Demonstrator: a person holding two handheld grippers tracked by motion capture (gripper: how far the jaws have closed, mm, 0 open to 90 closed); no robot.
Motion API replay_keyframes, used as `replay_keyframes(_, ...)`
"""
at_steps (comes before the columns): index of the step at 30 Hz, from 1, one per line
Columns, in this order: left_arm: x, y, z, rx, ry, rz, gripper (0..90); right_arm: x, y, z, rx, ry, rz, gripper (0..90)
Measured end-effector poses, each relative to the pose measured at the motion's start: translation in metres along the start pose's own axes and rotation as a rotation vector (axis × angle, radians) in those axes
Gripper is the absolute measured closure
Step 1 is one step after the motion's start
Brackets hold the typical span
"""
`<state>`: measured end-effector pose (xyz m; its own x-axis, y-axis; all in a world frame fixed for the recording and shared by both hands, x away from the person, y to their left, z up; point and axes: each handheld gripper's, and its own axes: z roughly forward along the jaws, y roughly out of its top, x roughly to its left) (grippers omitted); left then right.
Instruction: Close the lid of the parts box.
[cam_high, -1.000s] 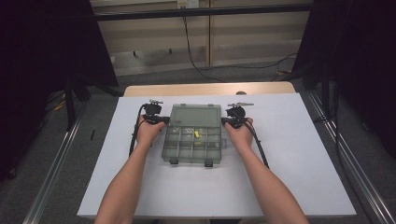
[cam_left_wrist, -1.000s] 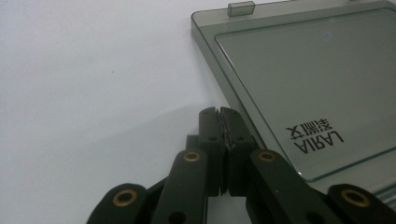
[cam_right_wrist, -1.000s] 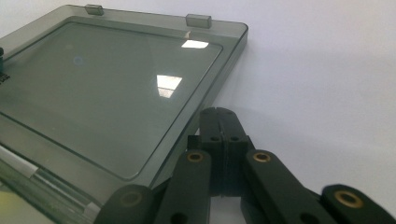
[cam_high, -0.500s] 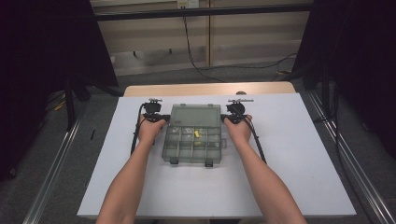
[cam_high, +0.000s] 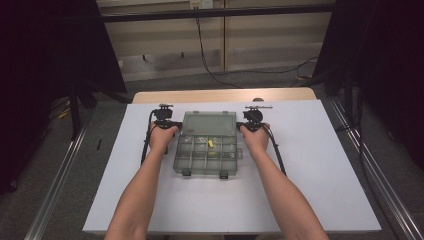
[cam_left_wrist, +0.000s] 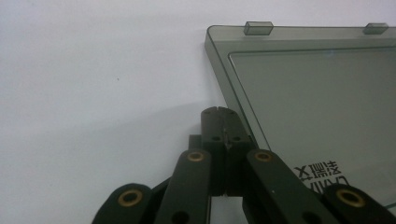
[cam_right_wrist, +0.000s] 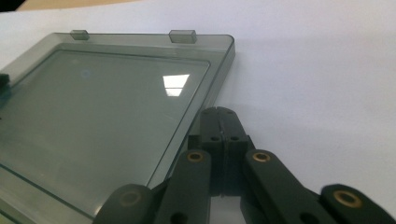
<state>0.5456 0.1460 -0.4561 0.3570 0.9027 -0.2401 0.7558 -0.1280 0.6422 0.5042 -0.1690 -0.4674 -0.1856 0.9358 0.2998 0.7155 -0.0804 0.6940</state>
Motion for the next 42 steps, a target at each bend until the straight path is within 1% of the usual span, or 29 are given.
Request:
replay_keyframes(2,0.001,-0.001,0.000,-0.011,-0.006,-0.012,90.0,-0.001,0.000,0.000,-0.001,0.009,0.005,90.0)
replay_keyframes(5,0.003,-0.002,0.000,-0.018,-0.022,-0.039,90.0,-0.002,0.000,0.000,-0.010,0.022,0.026,90.0)
replay_keyframes(7,0.005,-0.002,-0.002,-0.023,-0.043,-0.078,90.0,-0.003,0.001,-0.001,-0.011,0.032,0.027,90.0)
replay_keyframes(9,0.006,-0.002,-0.003,-0.039,-0.063,-0.091,90.0,-0.005,0.002,-0.003,-0.022,0.055,0.046,90.0)
replay_keyframes(10,0.007,-0.001,-0.004,-0.036,-0.069,-0.085,90.0,-0.006,0.003,-0.004,-0.030,0.066,0.045,90.0)
replay_keyframes(12,0.006,-0.001,-0.007,-0.045,-0.081,-0.097,90.0,-0.007,0.004,-0.007,-0.035,0.074,0.040,90.0)
replay_keyframes(15,0.007,0.000,-0.013,-0.056,-0.102,-0.084,90.0,-0.008,0.005,-0.011,-0.060,0.102,0.038,90.0)
replay_keyframes(17,0.007,0.000,-0.017,-0.067,-0.123,-0.088,90.0,-0.009,0.005,-0.015,-0.077,0.123,0.044,90.0)
replay_keyframes(19,0.006,0.000,-0.021,-0.075,-0.131,-0.084,90.0,-0.009,0.006,-0.018,-0.092,0.139,0.039,90.0)
replay_keyframes(20,0.006,0.000,-0.023,-0.081,-0.139,-0.090,90.0,-0.009,0.006,-0.020,-0.096,0.141,0.034,90.0)
replay_keyframes(22,0.006,0.001,-0.028,-0.093,-0.147,-0.078,90.0,-0.008,0.008,-0.024,-0.109,0.149,0.025,90.0)
replay_keyframes(23,0.005,0.001,-0.031,-0.103,-0.150,-0.079,90.0,-0.007,0.008,-0.026,-0.117,0.154,0.023,90.0)
replay_keyframes(25,0.003,0.002,-0.037,-0.110,-0.157,-0.063,90.0,-0.006,0.010,-0.030,-0.126,0.163,0.011,90.0)
replay_keyframes(26,0.003,0.002,-0.040,-0.111,-0.163,-0.049,90.0,-0.006,0.010,-0.032,-0.128,0.167,0.008,90.0)
replay_keyframes(27,0.002,0.003,-0.043,-0.113,-0.161,-0.042,90.0,-0.005,0.011,-0.034,-0.132,0.170,0.004,90.0)
replay_keyframes(29,0.002,0.003,-0.048,-0.117,-0.167,-0.028,90.0,-0.004,0.012,-0.037,-0.139,0.176,-0.014,90.0)
replay_keyframes(30,0.001,0.003,-0.050,-0.122,-0.167,-0.025,90.0,-0.003,0.012,-0.039,-0.144,0.177,-0.021,90.0)
replay_keyframes(31,0.000,0.003,-0.053,-0.122,-0.165,-0.014,90.0,-0.002,0.012,-0.040,-0.149,0.180,-0.031,90.0)
replay_keyframes(32,-0.001,0.002,-0.056,-0.122,-0.155,0.009,90.0,-0.001,0.012,-0.042,-0.153,0.182,-0.032,90.0)
replay_keyframes(34,-0.002,0.002,-0.059,-0.126,-0.153,0.023,90.0,0.001,0.012,-0.045,-0.157,0.186,-0.048,90.0)
replay_keyframes(36,-0.002,0.000,-0.063,-0.126,-0.154,0.031,90.0,0.003,0.012,-0.047,-0.158,0.194,-0.063,90.0)
replay_keyframes(38,-0.001,-0.001,-0.066,-0.130,-0.167,0.025,90.0,0.005,0.012,-0.050,-0.157,0.195,-0.081,90.0)
replay_keyframes(40,-0.002,-0.003,-0.068,-0.135,-0.161,0.039,90.0,0.006,0.012,-0.053,-0.160,0.197,-0.088,90.0)
replay_keyframes(42,-0.003,-0.004,-0.070,-0.143,-0.167,0.041,90.0,0.007,0.012,-0.055,-0.164,0.197,-0.107,90.0)
